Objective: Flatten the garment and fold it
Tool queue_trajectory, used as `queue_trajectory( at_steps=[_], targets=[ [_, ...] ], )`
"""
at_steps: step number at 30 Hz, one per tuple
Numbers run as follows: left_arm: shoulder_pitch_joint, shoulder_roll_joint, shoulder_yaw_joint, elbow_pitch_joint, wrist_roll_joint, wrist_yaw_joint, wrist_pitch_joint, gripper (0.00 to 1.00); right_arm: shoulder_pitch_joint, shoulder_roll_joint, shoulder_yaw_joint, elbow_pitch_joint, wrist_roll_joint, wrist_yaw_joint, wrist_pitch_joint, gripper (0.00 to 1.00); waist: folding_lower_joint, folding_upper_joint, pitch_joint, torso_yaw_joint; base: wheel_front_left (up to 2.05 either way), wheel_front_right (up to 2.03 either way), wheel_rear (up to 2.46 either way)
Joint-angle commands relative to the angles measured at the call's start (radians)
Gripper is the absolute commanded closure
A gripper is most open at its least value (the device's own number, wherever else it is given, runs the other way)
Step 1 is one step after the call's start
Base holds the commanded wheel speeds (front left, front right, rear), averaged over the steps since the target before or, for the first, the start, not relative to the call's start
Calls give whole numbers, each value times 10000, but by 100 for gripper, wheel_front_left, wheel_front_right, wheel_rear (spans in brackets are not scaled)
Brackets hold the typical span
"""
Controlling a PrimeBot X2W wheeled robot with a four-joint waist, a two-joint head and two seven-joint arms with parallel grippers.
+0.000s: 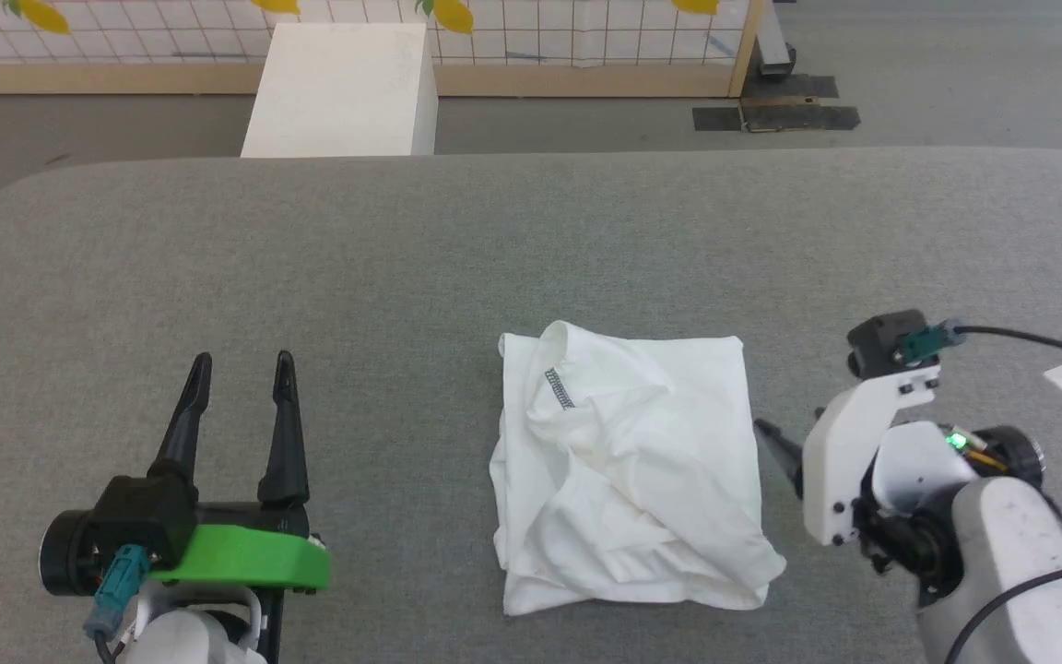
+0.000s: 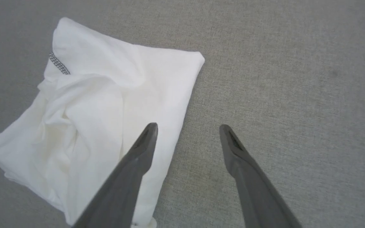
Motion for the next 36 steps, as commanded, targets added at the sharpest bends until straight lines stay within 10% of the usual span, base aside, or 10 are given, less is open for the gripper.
queue_trajectory(
  at_steps=[1,13,14,16,25,36],
  targets=[
    [19,-14,34,-5,41,-42,-45,0,119,149,4,74,-45,-13,41,0,0,-1,82,107,0,0,0],
    [-72,-71,21,70,25,-67,-45,0,162,372,522,1450,-440,-13,432,0,0,-1,367,554,0,0,0],
    [-75,-85,11,80,25,-68,-45,0,130,377,563,1558,-369,-13,508,72,0,-1,371,576,0,0,0],
    [-88,-100,13,100,18,-76,-45,0,43,380,634,1616,-245,-13,427,100,0,-1,377,599,0,0,0],
    [45,-81,199,-23,28,-42,-45,0,-589,-458,1854,699,287,-13,311,100,0,-1,358,-103,0,0,0],
    [21,-106,320,-277,43,2,-45,0,-2134,-2360,3810,-685,1502,-13,1270,100,0,-1,831,-3123,0,0,0]
  ],
)
